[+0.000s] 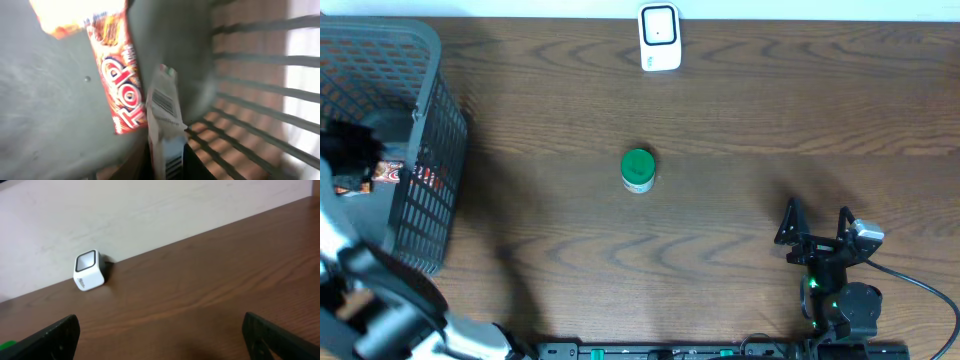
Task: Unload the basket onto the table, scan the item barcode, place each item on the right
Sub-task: 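Reach the left gripper into the basket and grasp the white toothpaste box, then carry the toothpaste box with the left gripper and place it right of the jar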
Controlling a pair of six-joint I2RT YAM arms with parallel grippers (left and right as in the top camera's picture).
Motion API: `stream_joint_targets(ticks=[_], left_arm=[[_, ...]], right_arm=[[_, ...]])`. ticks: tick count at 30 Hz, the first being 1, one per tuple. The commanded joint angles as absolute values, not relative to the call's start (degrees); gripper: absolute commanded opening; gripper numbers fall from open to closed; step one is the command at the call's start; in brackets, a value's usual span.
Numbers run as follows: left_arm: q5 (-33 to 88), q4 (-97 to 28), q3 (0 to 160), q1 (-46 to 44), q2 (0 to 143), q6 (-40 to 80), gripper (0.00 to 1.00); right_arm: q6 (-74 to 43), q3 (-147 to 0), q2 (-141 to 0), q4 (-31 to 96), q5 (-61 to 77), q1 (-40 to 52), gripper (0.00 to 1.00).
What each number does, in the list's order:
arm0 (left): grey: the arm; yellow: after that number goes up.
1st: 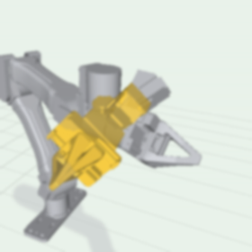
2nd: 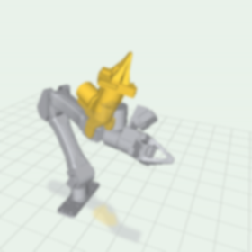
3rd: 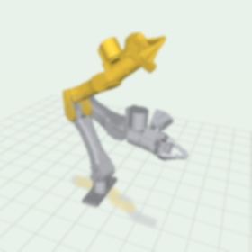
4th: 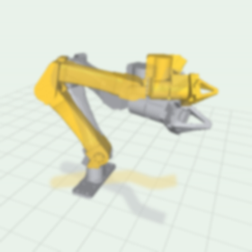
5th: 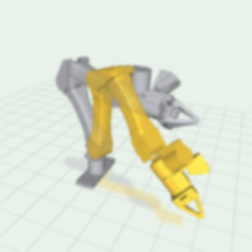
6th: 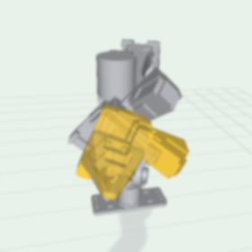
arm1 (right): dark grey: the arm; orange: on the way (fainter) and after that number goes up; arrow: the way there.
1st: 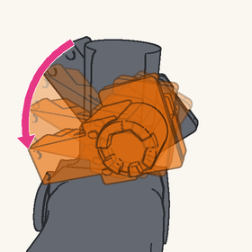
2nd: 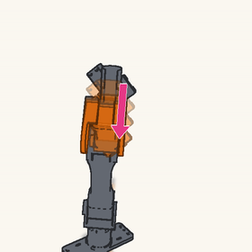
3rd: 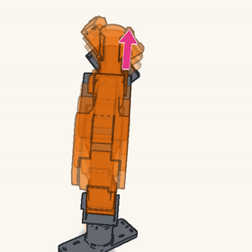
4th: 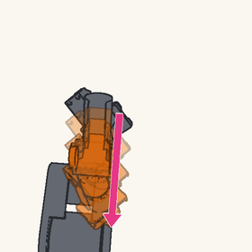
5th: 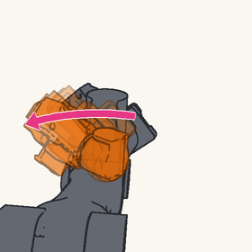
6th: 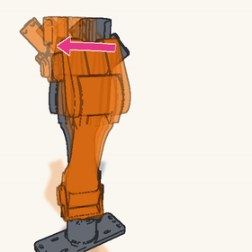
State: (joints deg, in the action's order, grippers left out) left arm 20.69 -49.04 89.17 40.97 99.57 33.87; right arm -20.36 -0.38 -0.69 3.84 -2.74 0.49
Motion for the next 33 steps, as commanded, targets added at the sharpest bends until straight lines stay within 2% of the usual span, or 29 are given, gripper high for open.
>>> stream_joint_targets(ticks=[1,2,11,19,22,26,33], left_arm=[[20.8,-49.1,91.0,41.5,92.1,33.7,0.19],[20.9,-49.2,91.0,41.5,90.1,33.7,0.15],[24.0,-48.9,91.0,41.5,75.2,34.7,0.11],[46.7,-49.2,91.0,41.0,66.0,34.6,0.11],[51.8,-49.3,91.0,38.8,64.1,34.6,0.11],[55.8,-50.3,91.0,31.6,63.1,34.6,0.11],[55.2,-50.4,90.1,11.6,65.7,34.6,0.11]], right_arm=[[-19.7,-0.3,-0.4,4.0,-2.9,-0.1,0.99],[-19.7,-0.3,-0.4,4.0,-2.9,-0.1,0.99],[-19.7,-0.3,-0.4,4.0,-2.9,-0.1,0.99],[-19.7,-0.3,-0.4,4.0,-2.9,-0.1,0.99],[-19.7,-0.3,-0.4,4.0,-2.9,-0.1,0.99],[-19.7,-0.3,-0.4,4.0,-2.9,-0.1,0.99],[-19.7,-0.3,-0.4,4.0,-2.9,-0.1,0.99]])
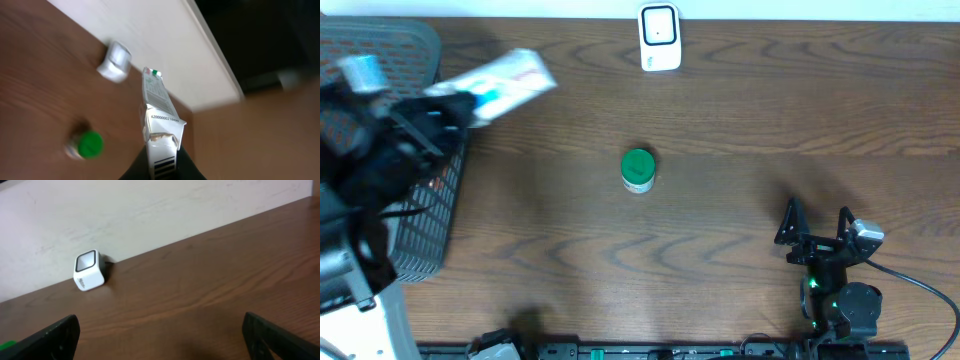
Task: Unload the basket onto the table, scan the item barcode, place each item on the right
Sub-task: 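Carry the toothpaste box with the left gripper and place it right of the jar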
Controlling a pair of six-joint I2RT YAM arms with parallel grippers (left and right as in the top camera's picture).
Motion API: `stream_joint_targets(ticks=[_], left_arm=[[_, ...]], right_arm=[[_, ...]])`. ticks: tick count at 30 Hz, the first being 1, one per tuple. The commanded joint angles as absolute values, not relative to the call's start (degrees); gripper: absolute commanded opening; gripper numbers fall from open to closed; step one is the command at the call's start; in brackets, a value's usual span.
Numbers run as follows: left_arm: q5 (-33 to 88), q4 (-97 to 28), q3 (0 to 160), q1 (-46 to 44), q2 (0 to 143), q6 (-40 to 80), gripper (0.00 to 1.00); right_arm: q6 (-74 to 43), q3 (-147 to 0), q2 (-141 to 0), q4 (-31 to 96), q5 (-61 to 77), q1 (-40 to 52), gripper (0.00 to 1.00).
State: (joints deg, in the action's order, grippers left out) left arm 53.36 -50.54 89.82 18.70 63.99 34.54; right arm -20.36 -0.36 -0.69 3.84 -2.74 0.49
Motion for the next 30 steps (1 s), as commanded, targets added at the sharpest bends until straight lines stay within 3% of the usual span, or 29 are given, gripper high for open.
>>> stream_joint_targets(ticks=[1,7,13,24,30], left_arm=[[54.2,-50.4,90.0,8.5,66.6,34.5,0.11],[47.0,-50.0,90.0,-8.2,74.4,33.9,0.11],[47.2,-47.1,90.0,-18.9,84.6,32.8,0.11],[47.3,-42.0,90.0,-28.6,101.3,28.6,0.11],[47.3,-39.2,90.0,-32.6,108.7,20.3,0.11]], right_arm=[[-19.7,-0.3,-0.4,4.0,-2.9,-0.1,0.99],[-19.7,-0.3,-0.4,4.0,-2.9,-0.1,0.99],[-19.7,-0.3,-0.4,4.0,-2.9,-0.1,0.99],[-19.7,-0.3,-0.4,4.0,-2.9,-0.1,0.99],[-19.7,-0.3,-0.4,4.0,-2.9,-0.1,0.99]])
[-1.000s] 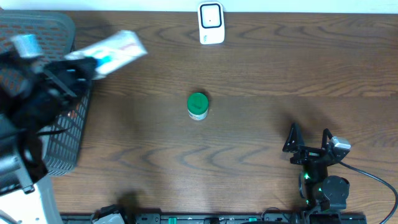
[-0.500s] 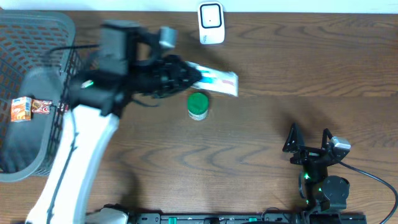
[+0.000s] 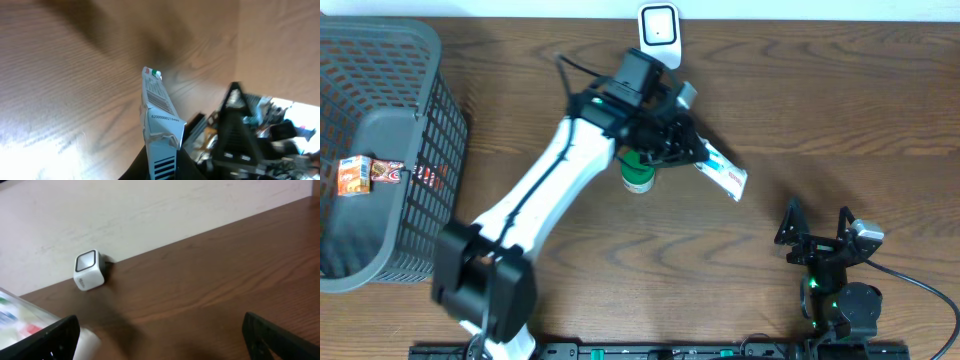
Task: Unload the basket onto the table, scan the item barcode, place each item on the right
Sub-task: 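Carry the toothpaste box with the left gripper and place it right of the jar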
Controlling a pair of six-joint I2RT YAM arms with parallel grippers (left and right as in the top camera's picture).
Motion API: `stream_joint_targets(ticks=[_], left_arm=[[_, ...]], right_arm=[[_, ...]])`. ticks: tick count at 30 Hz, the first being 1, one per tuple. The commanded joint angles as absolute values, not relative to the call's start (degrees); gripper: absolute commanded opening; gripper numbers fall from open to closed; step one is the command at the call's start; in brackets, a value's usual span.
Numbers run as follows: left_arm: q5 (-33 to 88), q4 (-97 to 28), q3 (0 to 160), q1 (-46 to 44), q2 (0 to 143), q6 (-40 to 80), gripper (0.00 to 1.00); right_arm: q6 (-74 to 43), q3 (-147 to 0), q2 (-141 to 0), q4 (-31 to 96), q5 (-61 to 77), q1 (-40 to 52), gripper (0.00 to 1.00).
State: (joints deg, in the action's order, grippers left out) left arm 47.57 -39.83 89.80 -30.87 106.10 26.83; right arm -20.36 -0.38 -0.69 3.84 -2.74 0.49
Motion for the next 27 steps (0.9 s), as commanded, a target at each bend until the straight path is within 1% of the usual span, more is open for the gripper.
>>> stream_joint_targets(ticks=[1,6,8,9,12,13,14,15,16,19,27], left_arm=[[47.3,-38.7,90.0,-33.3,110.2,19.1,0.11],[47.3,-36.4,90.0,-35.0,115.0,17.6,0.11],[46.9,-35.9,90.0,-35.1,115.9,17.3,0.13],[45.7,-35.9,90.0,-35.1,116.0,17.1,0.22],[40.6,-35.9,90.0,-35.0,115.3,17.1,0.52],[38.7,-35.9,90.1,-34.9,114.7,17.1,0.61],[36.9,-35.9,90.3,-34.7,114.0,17.1,0.73],[35.5,-35.9,90.5,-34.5,113.3,17.1,0.81],[34.0,-35.9,90.9,-34.2,112.4,17.1,0.83],[32.7,-35.9,92.5,-33.3,109.0,15.2,0.84],[29.6,-36.2,97.0,-30.0,96.5,12.0,0.85]], right_arm=[[-19.7,-0.3,-0.4,4.0,-2.9,-0.1,0.99],[-19.7,-0.3,-0.4,4.0,-2.9,-0.1,0.99],[-19.7,-0.3,-0.4,4.0,-2.9,-0.1,0.99],[-19.7,-0.3,-0.4,4.0,-2.9,-0.1,0.99],[-19.7,-0.3,-0.4,4.0,-2.9,-0.1,0.99],[-19.7,-0.3,-0.4,4.0,-2.9,-0.1,0.99],[-19.7,-0.3,-0.4,4.0,-2.9,-0.1,0.99],[-19.7,-0.3,-0.4,4.0,-2.9,-0.1,0.99],[-19.7,-0.3,-0.4,4.0,-2.9,-0.1,0.99],[-19.7,-0.3,-0.4,4.0,-2.9,-0.1,0.99],[-19.7,-0.3,-0.4,4.0,-2.9,-0.1,0.99]])
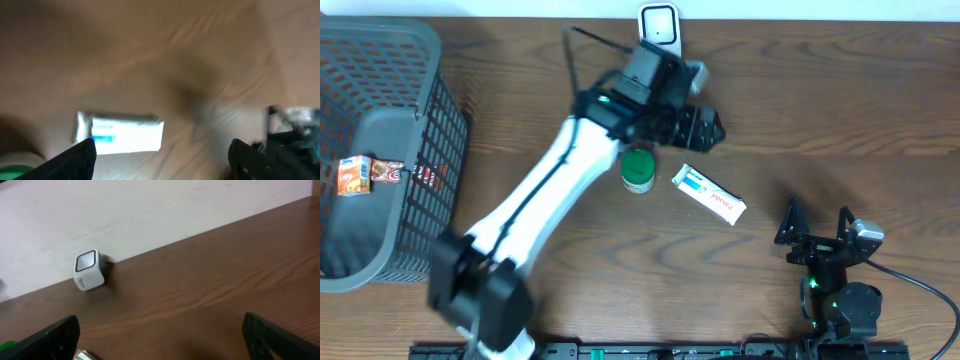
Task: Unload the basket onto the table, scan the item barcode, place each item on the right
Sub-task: 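Carry the toothpaste box with the left gripper and place it right of the jar, then reach the left gripper into the basket and grasp the orange snack pack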
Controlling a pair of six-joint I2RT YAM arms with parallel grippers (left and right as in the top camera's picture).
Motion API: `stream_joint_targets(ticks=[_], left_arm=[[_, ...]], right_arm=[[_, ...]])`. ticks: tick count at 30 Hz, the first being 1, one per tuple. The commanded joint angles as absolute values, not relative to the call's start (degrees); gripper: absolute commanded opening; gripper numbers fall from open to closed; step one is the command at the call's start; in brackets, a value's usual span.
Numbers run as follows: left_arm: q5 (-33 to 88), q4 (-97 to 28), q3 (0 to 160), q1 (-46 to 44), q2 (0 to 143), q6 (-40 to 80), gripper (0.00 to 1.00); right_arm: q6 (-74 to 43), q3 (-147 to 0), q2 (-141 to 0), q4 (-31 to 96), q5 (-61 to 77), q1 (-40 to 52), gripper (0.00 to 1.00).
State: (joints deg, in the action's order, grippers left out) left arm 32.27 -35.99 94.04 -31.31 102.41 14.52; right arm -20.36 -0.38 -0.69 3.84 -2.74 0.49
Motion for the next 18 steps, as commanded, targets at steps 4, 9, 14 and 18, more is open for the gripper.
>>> stream_joint_targets(ticks=[4,9,14,18], left_arm=[[22.2,-36.7,97.5,-26.7,87.6,12.1,0.85],[6.3,-39.9,97.5,-19.9,77.1,12.1,0.86],[-0.6,-45.4,97.5,-7.8,71.1,12.4,0.86],[-0.6,-49.6,97.5,5.8,70.4,18.5,0.86]], right_arm=[[-19.7,-0.3,-0.4,4.0,-2.9,-0.1,0.99],[-19.7,-0.3,-0.4,4.0,-2.9,-0.1,0.99],[-19.7,-0.3,-0.4,4.0,-2.9,-0.1,0.99],[-19.7,-0.3,-0.4,4.0,-2.9,-0.1,0.99]])
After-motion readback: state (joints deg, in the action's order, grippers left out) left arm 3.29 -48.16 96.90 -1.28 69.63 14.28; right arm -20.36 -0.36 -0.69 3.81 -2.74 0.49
